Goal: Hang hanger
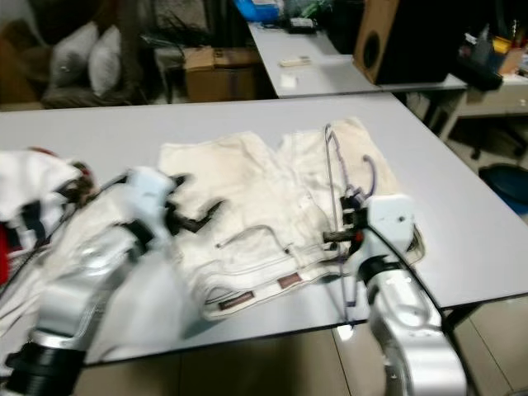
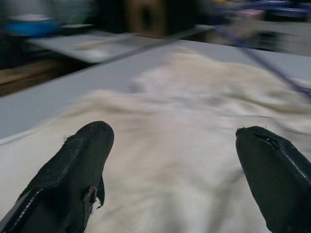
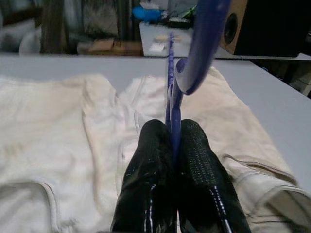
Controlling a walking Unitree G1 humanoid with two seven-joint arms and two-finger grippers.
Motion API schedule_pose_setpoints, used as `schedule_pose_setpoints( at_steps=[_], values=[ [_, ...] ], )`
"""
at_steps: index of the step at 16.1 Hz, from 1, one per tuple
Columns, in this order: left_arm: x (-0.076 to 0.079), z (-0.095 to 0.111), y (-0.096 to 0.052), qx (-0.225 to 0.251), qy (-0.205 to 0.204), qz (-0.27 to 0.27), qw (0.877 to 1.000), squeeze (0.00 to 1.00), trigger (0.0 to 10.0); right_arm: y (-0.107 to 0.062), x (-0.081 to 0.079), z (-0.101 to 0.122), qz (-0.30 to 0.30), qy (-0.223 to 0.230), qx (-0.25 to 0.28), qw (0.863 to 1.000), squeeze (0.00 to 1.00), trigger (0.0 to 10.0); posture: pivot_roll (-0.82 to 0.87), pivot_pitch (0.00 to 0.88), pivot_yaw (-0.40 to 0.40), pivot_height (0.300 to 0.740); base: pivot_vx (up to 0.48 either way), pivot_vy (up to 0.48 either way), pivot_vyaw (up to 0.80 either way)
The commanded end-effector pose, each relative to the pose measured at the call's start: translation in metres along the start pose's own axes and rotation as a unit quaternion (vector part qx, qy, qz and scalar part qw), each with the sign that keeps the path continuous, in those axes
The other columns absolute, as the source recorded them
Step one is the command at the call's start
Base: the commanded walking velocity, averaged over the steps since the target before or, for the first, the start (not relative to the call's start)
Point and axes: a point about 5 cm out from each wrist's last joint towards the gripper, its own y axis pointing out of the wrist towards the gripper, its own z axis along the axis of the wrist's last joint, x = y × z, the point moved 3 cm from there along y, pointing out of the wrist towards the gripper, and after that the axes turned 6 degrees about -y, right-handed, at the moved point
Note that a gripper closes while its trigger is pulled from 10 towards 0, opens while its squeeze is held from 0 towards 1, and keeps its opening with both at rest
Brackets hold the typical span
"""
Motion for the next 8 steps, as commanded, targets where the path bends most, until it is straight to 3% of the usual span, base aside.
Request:
schedule_pose_setpoints(
  at_steps=[1, 3, 4, 6, 7, 8],
  values=[
    [0.0, -0.014, -0.001, -0.042, 0.024, -0.022, 0.999, 1.0, 10.0, -0.003, -0.002, 0.007, 0.03, -0.006, 0.008, 0.999, 0.0, 10.0, -0.03, 0.0, 0.023, 0.74, 0.0, 0.0, 0.0],
    [-0.003, -0.027, 0.008, -0.077, 0.053, -0.024, 0.995, 1.0, 10.0, -0.008, 0.009, 0.011, 0.034, -0.018, 0.002, 0.999, 0.0, 10.0, -0.03, 0.004, 0.022, 0.74, 0.0, 0.0, 0.0],
    [-0.005, -0.029, 0.019, -0.078, 0.056, -0.018, 0.995, 0.0, 10.0, -0.009, 0.015, 0.012, 0.027, -0.026, -0.001, 0.999, 0.0, 10.0, -0.04, 0.013, 0.02, 0.74, 0.0, 0.0, 0.0],
    [-0.006, -0.027, 0.049, -0.078, 0.057, -0.011, 0.995, 0.0, 10.0, -0.009, 0.023, 0.012, 0.017, -0.031, -0.006, 0.999, 0.0, 10.0, -0.05, 0.034, 0.016, 0.74, 0.0, 0.0, 0.0],
    [0.003, -0.022, 0.069, -0.071, 0.042, -0.031, 0.996, 0.0, 10.0, -0.012, 0.024, 0.011, 0.012, -0.027, -0.011, 0.999, 0.0, 10.0, -0.06, 0.045, 0.021, 0.74, 0.0, 0.0, 0.0],
    [0.007, -0.021, 0.077, -0.071, 0.04, -0.04, 0.996, 0.0, 10.0, -0.013, 0.024, 0.011, 0.01, -0.026, -0.013, 1.0, 0.0, 10.0, -0.06, 0.045, 0.021, 0.74, 0.0, 0.0, 0.0]
  ],
)
